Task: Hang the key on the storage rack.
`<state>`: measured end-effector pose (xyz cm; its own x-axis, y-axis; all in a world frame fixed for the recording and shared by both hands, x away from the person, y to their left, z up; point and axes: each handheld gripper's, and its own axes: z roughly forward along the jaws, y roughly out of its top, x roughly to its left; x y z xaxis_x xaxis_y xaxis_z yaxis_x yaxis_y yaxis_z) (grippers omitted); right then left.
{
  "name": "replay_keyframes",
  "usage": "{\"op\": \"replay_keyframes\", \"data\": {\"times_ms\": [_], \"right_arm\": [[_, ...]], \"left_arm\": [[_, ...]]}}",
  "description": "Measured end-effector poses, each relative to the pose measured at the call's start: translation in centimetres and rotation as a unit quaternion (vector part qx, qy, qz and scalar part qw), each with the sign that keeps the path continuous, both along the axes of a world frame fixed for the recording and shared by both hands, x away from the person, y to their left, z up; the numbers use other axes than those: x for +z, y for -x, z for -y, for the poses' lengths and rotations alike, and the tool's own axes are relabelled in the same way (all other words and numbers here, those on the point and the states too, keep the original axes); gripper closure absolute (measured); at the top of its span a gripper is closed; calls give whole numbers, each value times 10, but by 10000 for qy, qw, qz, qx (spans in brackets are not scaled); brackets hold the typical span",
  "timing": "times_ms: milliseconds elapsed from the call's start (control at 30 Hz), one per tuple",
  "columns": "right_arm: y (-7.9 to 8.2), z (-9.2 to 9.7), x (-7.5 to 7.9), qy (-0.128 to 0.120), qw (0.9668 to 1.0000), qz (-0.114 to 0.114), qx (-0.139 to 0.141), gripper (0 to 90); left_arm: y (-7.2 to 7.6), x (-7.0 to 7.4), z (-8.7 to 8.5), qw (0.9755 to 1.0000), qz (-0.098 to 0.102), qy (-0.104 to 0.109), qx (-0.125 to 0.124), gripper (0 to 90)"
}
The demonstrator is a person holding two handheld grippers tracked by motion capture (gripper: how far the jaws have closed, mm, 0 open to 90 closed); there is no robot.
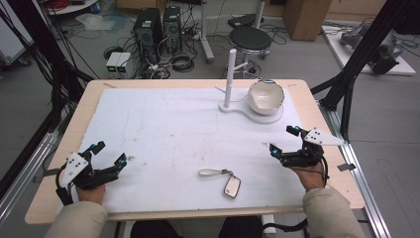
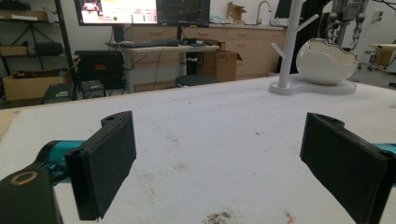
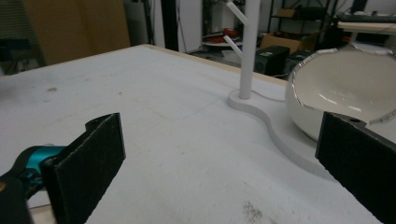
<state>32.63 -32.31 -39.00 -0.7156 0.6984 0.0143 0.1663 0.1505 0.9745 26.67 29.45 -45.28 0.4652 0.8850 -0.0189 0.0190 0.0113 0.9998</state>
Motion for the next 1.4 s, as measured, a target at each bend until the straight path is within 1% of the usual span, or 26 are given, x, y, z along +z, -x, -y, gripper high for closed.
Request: {"op": "replay_keyframes", "data": {"times_ms": [33, 67, 100, 233, 300, 333, 367, 400, 433, 533, 567, 733, 800, 833, 867, 900, 933, 967, 1033, 1067, 1133, 1167, 1200, 1233, 1300, 1400], "right_arm": [[-1, -6, 14, 150, 9997, 7, 171, 6], [-1, -6, 14, 150, 9997, 7, 171, 6], [-3, -12, 23, 264, 9991, 50, 328, 6], [-6, -31, 41, 561, 9956, 44, 755, 6], [-7, -39, 45, 713, 9931, 23, 929, 6], [-7, -39, 45, 713, 9931, 23, 929, 6], [-8, -51, 48, 872, 9896, -47, 1147, 6], [-8, -51, 48, 872, 9896, -47, 1147, 6], [-12, -63, 50, 1169, 9837, -94, 1362, 6], [-16, -79, 50, 1503, 9748, -229, 1635, 6], [-18, -85, 50, 1627, 9714, -214, 1718, 6], [-26, -112, 47, 2115, 9526, -391, 2152, 6], [-29, -121, 44, 2288, 9448, -514, 2287, 6], [-31, -126, 42, 2415, 9404, -534, 2336, 6], [-32, -131, 40, 2543, 9342, -577, 2434, 6], [-33, -135, 38, 2622, 9301, -647, 2491, 6], [-34, -139, 36, 2675, 9269, -688, 2540, 6], [-34, -139, 36, 2675, 9269, -688, 2540, 6], [-35, -147, 32, 2832, 9182, -712, 2678, 6], [-36, -154, 28, 3014, 9093, -802, 2754, 6], [-37, -161, 25, 3158, 9007, -868, 2854, 6], [-37, -161, 25, 3158, 9007, -868, 2854, 6], [-37, -168, 22, 3307, 8925, -938, 2919, 7], [-37, -170, 20, 3389, 8874, -954, 2976, 7], [-38, -175, 16, 3527, 8777, -1022, 3079, 7], [-38, -181, 10, 3696, 8663, -1139, 3160, 14]], "left_arm": [[0, 0, 0, 10000, -6, -2, -6, 110], [0, 0, 0, 10000, 1, -17, -3, 110], [0, 0, 0, 10000, -2, -20, -15, 110], [0, 0, 0, 10000, 8, -28, -4, 110], [1, 0, 0, 10000, 31, -24, -1, 110], [1, 0, 0, 10000, 55, -42, -9, 110], [1, 0, 0, 10000, 56, -48, -8, 110], [1, 0, 0, 10000, 38, -14, -3, 110], [1, 0, 0, 10000, 45, -3, 6, 110], [1, 0, 0, 10000, 37, -11, 2, 110], [1, 0, 0, 10000, 37, -11, 2, 110], [1, 0, 0, 10000, 34, -17, 0, 110], [1, 0, 0, 10000, 35, -18, 5, 110], [1, 0, 0, 10000, 34, -9, -2, 110], [1, 0, 0, 10000, 45, -19, 2, 110], [1, 0, 0, 10000, 40, -16, -1, 110], [1, 0, 0, 10000, 35, -17, -2, 110], [1, 0, 0, 10000, 39, -16, -2, 110], [1, 0, 0, 10000, 36, -14, -2, 110], [1, 0, 0, 10000, 40, -12, -1, 110], [1, 0, 0, 10000, 37, -16, -2, 110], [1, 0, 0, 10000, 42, -22, 3, 110], [1, 0, 0, 10000, 39, -17, 1, 110], [1, 0, 0, 10000, 38, -18, 2, 110], [1, 0, 0, 10000, 35, -11, 0, 110], [1, 0, 0, 10000, 38, -19, 2, 110]]}}
